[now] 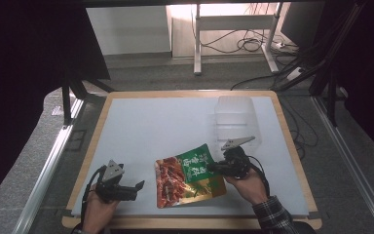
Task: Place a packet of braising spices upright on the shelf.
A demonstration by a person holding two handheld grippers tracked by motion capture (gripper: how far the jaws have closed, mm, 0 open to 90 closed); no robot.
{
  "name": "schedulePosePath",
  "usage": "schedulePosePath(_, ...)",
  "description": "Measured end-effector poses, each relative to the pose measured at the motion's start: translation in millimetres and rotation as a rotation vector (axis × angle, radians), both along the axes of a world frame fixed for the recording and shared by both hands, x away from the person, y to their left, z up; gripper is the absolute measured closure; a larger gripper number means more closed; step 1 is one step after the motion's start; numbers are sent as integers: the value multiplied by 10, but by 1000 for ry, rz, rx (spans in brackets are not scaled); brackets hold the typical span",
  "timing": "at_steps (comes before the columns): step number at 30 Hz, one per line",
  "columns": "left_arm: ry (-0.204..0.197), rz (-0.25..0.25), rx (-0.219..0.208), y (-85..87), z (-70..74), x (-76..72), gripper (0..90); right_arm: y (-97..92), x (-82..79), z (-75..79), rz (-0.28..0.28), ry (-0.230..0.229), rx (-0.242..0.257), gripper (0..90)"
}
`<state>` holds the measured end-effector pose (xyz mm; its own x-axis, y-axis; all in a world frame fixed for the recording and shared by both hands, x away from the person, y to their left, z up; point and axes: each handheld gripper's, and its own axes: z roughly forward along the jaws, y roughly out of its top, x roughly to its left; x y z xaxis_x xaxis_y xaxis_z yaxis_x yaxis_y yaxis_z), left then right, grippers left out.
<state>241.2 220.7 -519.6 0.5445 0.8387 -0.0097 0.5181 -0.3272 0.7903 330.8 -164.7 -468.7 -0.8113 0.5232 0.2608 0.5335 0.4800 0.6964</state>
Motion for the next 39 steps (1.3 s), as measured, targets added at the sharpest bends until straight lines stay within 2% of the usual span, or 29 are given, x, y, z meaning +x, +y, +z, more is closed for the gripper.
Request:
schedulePosePath(3, -5, -5, -1, -3, 3, -2, 17, 67, -2, 137, 24, -30, 2, 894)
schedulePosePath(8, -5, -12, -16, 3, 12, -3, 14, 124, 25, 279, 48, -49, -11, 894)
schedulePosePath(10, -9, -23, -33, 12, 26, -9, 12, 169, 53, 398, 64, -59, -25, 894)
schedulePosePath(12, -12, -23, -37, 16, 30, -10, 12, 179, 58, 426, 69, -63, -29, 895)
schedulePosePath(13, -14, -24, -45, 24, 33, -11, 10, 211, 65, 502, 80, -72, -37, 895)
schedulePosePath(21, -36, -37, -98, 54, 67, -27, 7, 273, 98, 701, 112, -100, -53, 895)
schedulePosePath(24, -42, -40, -94, 53, 71, -33, 4, 296, 122, 832, 118, -111, -49, 896)
schedulePosePath(26, -42, -40, -94, 54, 71, -32, 4, 302, 124, 857, 121, -119, -51, 896)
schedulePosePath(29, -43, -38, -92, 55, 71, -33, 4, 332, 137, 1005, 135, -151, -57, 897)
schedulePosePath(34, -46, -35, -92, 57, 72, -33, 4, 351, 155, 1126, 137, -170, -58, 897)
schedulePosePath(39, -46, -34, -91, 59, 71, -32, 4, 387, 181, 1282, 142, -200, -103, 897)
